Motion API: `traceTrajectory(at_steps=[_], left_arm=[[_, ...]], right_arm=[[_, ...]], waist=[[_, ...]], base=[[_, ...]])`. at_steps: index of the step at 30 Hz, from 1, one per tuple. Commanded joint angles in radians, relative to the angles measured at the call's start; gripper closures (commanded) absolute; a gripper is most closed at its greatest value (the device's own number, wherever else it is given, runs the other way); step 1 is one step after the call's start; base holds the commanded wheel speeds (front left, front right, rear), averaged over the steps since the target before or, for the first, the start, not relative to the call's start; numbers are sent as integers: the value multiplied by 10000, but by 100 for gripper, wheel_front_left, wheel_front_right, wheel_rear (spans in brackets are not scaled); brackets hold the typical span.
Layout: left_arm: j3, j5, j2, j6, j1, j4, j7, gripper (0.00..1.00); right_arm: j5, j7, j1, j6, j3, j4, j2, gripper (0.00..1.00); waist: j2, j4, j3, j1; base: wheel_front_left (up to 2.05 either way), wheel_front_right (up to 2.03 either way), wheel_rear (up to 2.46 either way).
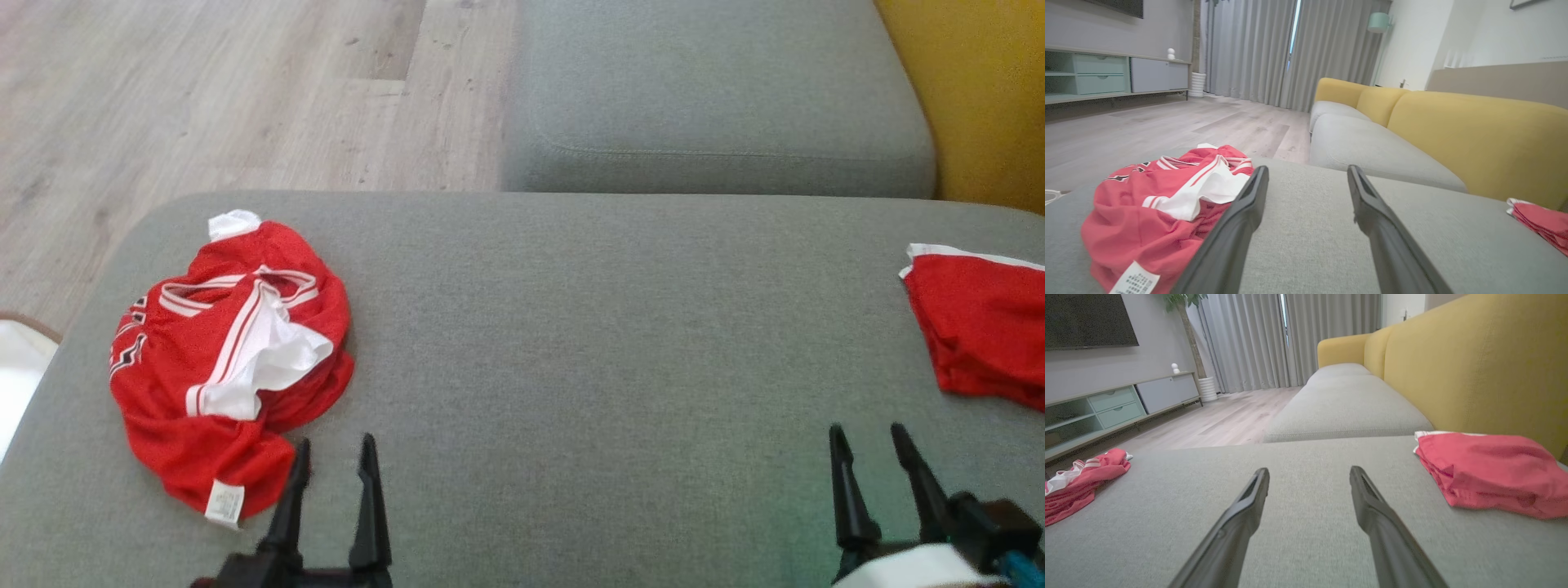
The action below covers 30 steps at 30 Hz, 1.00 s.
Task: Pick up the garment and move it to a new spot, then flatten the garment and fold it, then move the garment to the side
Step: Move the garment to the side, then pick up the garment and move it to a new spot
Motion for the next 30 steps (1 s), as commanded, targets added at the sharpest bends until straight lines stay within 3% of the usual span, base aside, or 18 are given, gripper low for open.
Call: traceTrajectory(at_steps=[1, 3, 22, 30], left_arm=[[307, 160, -34, -91, -278, -318, -65, 0], [331, 464, -34, -256, -112, -264, -65, 0], [412, 651, -34, -126, -15, -190, -65, 0], [353, 826, -34, -148, -97, -105, -65, 0]], right_arm=[[-71, -119, -286, -9, 135, -275, -67, 0], [-234, -119, -75, -9, 151, -412, 14, 0], [-294, -120, 103, -9, -7, -512, 162, 0], [-509, -120, 152, -9, -65, -505, 234, 0]], waist=[[-1, -74, -55, 3], [-1, -193, -113, 3], [-1, -642, -193, 3], [-1, -538, -255, 3]], base=[[0, 0, 0], [0, 0, 0], [0, 0, 0], [0, 0, 0]])
